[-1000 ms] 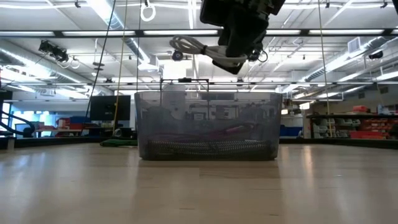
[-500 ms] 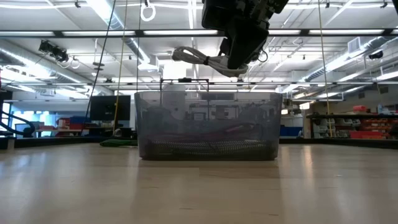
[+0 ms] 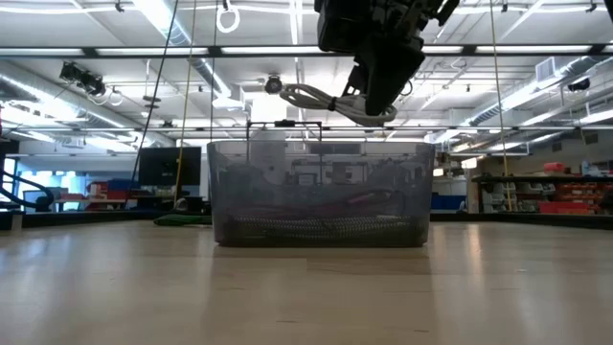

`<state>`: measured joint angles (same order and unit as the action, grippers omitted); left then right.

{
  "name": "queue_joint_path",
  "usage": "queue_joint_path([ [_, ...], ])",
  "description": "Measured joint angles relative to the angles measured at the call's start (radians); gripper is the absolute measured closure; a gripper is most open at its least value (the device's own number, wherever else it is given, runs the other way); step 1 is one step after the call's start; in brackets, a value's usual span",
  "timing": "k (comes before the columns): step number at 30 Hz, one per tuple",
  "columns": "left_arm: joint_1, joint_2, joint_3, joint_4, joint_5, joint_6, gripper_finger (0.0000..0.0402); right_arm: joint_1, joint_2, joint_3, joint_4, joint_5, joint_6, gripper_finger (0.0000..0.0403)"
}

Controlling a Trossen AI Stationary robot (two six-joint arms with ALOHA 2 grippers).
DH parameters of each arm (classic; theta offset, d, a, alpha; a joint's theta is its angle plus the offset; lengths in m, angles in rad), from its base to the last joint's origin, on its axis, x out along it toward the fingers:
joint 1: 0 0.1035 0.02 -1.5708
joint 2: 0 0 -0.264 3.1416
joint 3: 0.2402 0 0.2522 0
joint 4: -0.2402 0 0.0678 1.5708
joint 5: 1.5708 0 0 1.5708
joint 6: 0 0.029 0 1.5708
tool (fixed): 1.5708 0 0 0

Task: Pick and place USB-C Cables
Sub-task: Put the white charger cable into the black bin, then put the blue charger cable into the black bin

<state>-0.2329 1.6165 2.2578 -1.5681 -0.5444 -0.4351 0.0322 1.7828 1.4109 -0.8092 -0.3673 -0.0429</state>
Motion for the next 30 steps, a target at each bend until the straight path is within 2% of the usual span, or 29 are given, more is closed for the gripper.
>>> queue_joint_path([
  [4,0.0,0.0,0.0,0.0,0.0,0.0,0.0216,0.0,0.0,0.0,0.008,-0.001,0.016,0.0366],
  [8,0.0,0.0,0.0,0.0,0.0,0.0,0.0216,0.0,0.0,0.0,0.008,0.005,0.017,0.0309],
  [11,0.0,0.0,0.0,0.0,0.0,0.0,0.0216,0.0,0.0,0.0,0.018,0.01,0.03,0.0281],
  [18,0.0,0.0,0.0,0.0,0.0,0.0,0.0216,0.0,-0.001,0.001,0.013,0.005,0.076,0.0272],
  [24,0.0,0.0,0.0,0.0,0.0,0.0,0.0216,-0.007,-0.034,0.001,-0.237,-0.051,0.226,0.0273],
  [30,0.0,0.0,0.0,0.0,0.0,0.001,0.0216,0.069,-0.066,0.001,-0.544,-0.037,0.424,0.0273],
])
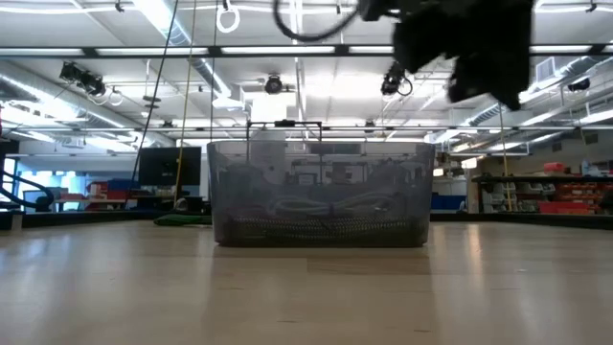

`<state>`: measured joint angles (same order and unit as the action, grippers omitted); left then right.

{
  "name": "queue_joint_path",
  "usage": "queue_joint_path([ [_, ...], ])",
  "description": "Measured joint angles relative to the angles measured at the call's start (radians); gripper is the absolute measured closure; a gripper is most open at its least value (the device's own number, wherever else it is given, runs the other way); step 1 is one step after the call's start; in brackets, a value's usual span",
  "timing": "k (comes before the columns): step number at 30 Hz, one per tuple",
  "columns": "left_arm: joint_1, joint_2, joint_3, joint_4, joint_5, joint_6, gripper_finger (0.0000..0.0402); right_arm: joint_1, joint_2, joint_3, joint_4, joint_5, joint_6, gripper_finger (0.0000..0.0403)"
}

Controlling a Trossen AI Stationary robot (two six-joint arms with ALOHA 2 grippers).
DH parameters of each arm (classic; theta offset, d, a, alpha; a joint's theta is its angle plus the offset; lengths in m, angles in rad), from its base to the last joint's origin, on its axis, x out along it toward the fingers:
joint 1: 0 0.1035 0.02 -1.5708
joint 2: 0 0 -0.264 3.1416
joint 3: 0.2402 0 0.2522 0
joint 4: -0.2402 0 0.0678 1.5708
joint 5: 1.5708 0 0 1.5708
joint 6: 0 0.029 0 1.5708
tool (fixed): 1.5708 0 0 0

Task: Pick and place USB-C Cables
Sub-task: Put the blue charger cable into the black bin

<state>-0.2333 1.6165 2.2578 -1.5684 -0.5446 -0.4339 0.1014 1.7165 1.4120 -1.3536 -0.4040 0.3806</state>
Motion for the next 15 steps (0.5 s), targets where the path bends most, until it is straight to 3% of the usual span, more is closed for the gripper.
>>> queue_joint_path([
  [4,0.0,0.0,0.0,0.0,0.0,0.0,0.0216,0.09,-0.024,0.0,-0.091,0.05,0.207,0.0273],
  [8,0.0,0.0,0.0,0.0,0.0,0.005,0.0216,0.201,-0.049,0.0,-0.075,0.09,0.473,0.0273],
  [15,0.0,0.0,0.0,0.0,0.0,0.011,0.0216,0.403,-0.068,0.0,-0.046,0.247,1.134,0.0273],
])
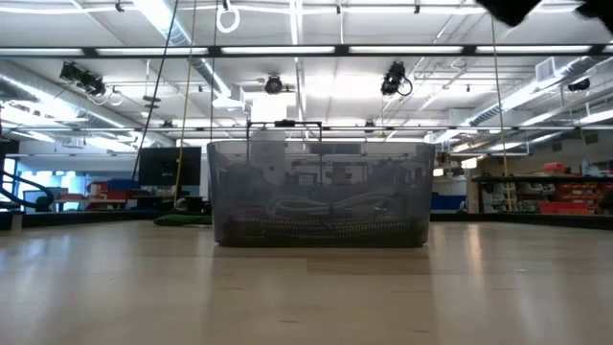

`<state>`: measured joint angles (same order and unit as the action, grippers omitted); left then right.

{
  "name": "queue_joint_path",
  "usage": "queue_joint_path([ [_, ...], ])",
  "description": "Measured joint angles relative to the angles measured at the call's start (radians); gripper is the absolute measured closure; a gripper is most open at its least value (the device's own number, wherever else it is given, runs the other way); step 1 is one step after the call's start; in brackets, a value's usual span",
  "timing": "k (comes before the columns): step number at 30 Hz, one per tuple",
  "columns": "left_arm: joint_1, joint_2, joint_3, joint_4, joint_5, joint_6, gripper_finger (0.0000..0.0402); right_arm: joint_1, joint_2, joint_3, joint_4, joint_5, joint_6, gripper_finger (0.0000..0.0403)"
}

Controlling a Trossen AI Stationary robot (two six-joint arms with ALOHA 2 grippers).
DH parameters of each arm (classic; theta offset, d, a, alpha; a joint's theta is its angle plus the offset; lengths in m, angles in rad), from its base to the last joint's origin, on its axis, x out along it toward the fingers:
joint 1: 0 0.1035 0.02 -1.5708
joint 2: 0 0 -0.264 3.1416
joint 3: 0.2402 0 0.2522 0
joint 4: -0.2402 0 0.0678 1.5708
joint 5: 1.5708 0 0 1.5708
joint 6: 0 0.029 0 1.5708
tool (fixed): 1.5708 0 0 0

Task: Pick and place USB-C Cables
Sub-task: Put the blue charger cable into the black bin

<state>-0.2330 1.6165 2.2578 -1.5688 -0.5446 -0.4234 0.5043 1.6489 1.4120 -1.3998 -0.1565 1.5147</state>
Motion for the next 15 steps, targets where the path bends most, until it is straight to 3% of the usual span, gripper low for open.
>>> queue_joint_path([
  [9,0.0,0.0,0.0,0.0,0.0,0.017,0.0216,0.23,0.023,0.0,0.027,0.158,0.744,0.0271],
  [15,0.0,0.0,0.0,0.0,0.0,0.069,0.0216,0.252,0.07,-0.006,0.026,0.105,0.791,0.024],
])
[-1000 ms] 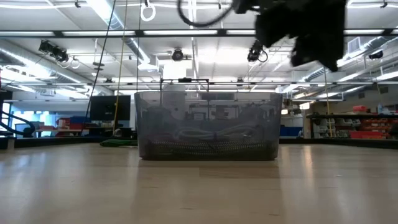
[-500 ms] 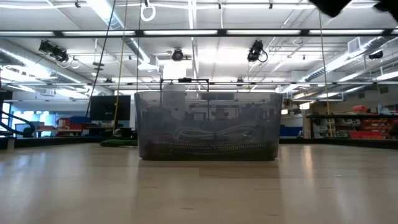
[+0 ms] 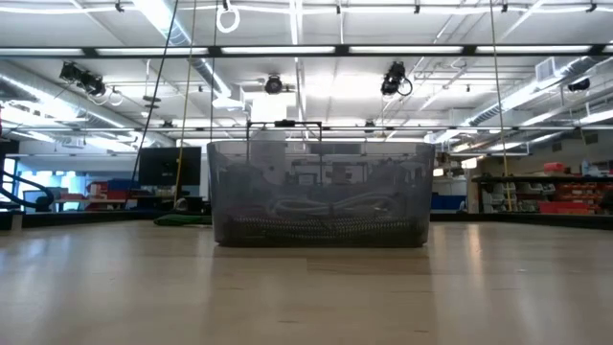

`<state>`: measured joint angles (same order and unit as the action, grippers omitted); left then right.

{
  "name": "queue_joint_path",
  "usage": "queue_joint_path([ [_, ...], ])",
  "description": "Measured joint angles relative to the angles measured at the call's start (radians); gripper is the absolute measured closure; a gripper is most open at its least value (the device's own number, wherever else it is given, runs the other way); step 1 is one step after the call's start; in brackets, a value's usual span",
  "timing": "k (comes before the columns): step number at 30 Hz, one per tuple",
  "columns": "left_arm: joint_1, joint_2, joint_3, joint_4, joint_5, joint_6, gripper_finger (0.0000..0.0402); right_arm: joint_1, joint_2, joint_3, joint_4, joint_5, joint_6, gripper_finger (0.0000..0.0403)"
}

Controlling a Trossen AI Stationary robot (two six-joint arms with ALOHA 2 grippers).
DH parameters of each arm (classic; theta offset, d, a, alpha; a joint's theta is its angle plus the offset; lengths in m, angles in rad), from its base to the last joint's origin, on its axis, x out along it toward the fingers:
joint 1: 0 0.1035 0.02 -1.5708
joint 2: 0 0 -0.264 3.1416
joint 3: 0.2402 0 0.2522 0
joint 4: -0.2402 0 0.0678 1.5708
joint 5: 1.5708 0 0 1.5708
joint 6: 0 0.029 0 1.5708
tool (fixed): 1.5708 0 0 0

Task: Pick and place USB-C Cables
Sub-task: Put the blue charger cable into the black bin

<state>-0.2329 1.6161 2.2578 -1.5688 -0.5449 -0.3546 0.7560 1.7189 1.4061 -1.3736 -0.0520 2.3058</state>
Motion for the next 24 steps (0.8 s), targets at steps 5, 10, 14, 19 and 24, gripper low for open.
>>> queue_joint_path([
  [5,0.0,0.0,0.0,0.0,0.0,0.0,0.0216,-0.021,0.031,-0.096,0.089,-0.015,0.004,0.0198],
  [10,0.0,0.0,0.0,-0.001,0.0,0.0,0.0216,-0.007,0.02,-0.254,0.242,-0.099,0.031,0.0173],
  [14,0.0,0.0,0.0,-0.001,0.0,0.0,0.0216,0.008,-0.015,-0.339,0.33,-0.124,0.04,0.0174],
  [19,0.0,0.0,0.0,-0.001,0.0,0.0,0.0216,0.005,-0.026,-0.444,0.442,-0.123,0.046,0.0175],
  [24,0.0,0.0,0.0,-0.001,0.0,0.0,0.0216,-0.019,-0.034,-0.56,0.625,-0.129,0.055,0.0177],
])
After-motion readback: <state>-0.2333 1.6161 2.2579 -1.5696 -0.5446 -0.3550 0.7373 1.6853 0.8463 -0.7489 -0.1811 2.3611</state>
